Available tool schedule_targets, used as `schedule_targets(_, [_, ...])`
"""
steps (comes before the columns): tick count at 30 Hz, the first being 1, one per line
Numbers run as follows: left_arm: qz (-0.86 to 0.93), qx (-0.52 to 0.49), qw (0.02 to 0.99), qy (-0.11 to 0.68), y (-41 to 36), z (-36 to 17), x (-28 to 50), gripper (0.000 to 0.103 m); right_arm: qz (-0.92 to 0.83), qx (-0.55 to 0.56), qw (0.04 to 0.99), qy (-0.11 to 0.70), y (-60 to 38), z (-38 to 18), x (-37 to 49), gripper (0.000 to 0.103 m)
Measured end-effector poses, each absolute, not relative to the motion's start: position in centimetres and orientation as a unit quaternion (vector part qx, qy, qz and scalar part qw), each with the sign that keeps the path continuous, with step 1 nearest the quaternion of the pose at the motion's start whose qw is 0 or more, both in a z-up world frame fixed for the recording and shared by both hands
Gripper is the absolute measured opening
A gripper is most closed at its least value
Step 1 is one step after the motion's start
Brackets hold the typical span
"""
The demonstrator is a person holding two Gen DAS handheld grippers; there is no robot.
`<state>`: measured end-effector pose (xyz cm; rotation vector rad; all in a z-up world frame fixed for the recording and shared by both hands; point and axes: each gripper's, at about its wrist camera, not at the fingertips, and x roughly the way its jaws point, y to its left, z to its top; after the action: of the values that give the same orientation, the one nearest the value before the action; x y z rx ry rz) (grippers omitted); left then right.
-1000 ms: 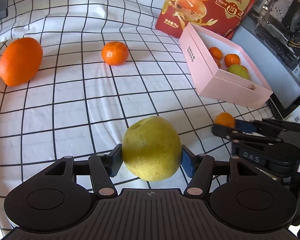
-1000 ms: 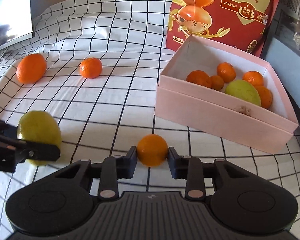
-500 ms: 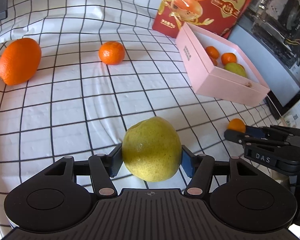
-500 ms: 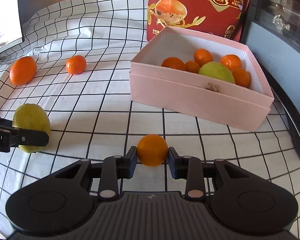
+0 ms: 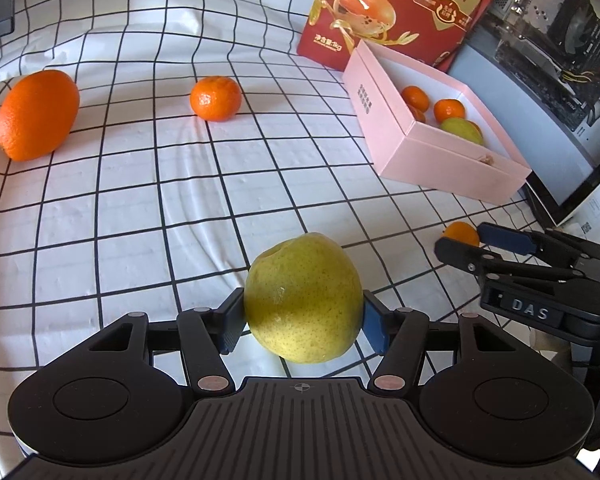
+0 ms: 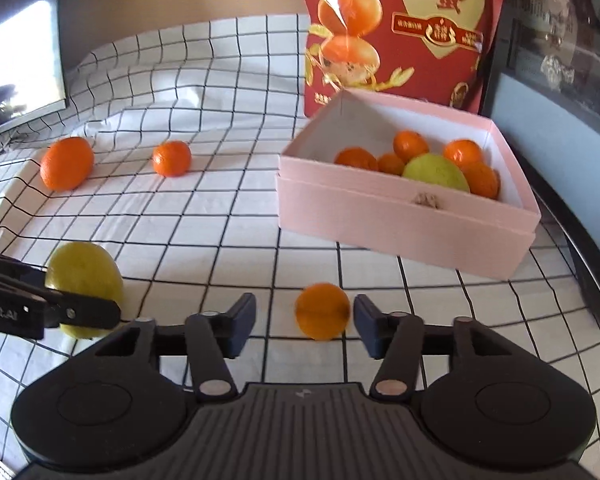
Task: Organize fruits
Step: 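Carry the pear and tangerine into the pink box and open both tools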
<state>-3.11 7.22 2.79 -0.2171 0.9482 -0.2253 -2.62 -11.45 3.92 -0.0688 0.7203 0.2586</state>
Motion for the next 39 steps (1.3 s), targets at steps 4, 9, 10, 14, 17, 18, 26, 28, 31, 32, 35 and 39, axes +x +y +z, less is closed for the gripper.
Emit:
schedule_targets(4, [-0.108, -0.106, 0.878, 0.455, 7.3, 2.7, -3.1, 0.065, 0.12, -0.045, 0.927, 0.352, -10.6, 3.7, -1.6, 0.058])
schedule_targets(9, [-0.108, -0.109, 0.877, 0.455, 7.4, 2.7, -3.2, 0.065, 0.106, -0.029, 0.918, 0.38, -11.0, 2.8, -0.2, 0.055])
schedule_targets(10, [-0.108, -0.11, 0.877, 0.455, 7.5, 2.8, -3.3, 0.065, 0.107, -0.027, 0.916, 0.387, -11.2, 2.6, -0.1, 0.048])
schedule_targets(14, [-0.106, -0.112, 0.879, 0.45, 7.4, 2.8, -3.3, 0.065, 0.113, -0.033, 0.913, 0.39, -11.7, 2.7, -0.6, 0.032])
schedule_targets(17, [-0.117, -0.11, 0.882, 0.443, 7.1, 2.8, -3.2, 0.065, 0.105, -0.024, 0.913, 0.394, -12.5, 2.7, -1.1, 0.032])
schedule_targets(18, [-0.123, -0.111, 0.882, 0.441, 6.9, 2.9, -3.0, 0.065, 0.101, -0.021, 0.912, 0.396, -12.9, 2.8, -1.1, 0.032])
schedule_targets(26, [-0.212, -0.127, 0.883, 0.4, 4.1, 7.3, 3.1, 0.065, 0.069, 0.004, 0.933, 0.353, -15.2, 6.3, -0.7, 0.032])
schedule_targets(28, [-0.232, -0.125, 0.891, 0.371, 3.0, 9.8, 6.3, 0.065, 0.064, -0.007, 0.943, 0.326, -15.1, 8.4, 0.3, 0.032])
schedule_targets(31, [-0.249, -0.121, 0.9, 0.336, 1.0, 13.8, 12.0, 0.065, 0.057, -0.025, 0.953, 0.297, -15.1, 11.4, 2.8, 0.032])
schedule_targets(32, [-0.251, -0.119, 0.901, 0.334, 0.3, 14.8, 14.1, 0.065, 0.056, -0.032, 0.954, 0.292, -15.1, 12.3, 4.0, 0.032])
schedule_targets(35, [-0.246, -0.104, 0.898, 0.35, -2.3, 16.4, 20.0, 0.065, 0.048, -0.053, 0.954, 0.29, -15.2, 13.7, 7.5, 0.032])
schedule_targets(39, [-0.235, -0.061, 0.884, 0.4, -5.4, 13.9, 25.0, 0.065, 0.034, -0.038, 0.946, 0.32, -15.9, 12.6, 11.1, 0.032])
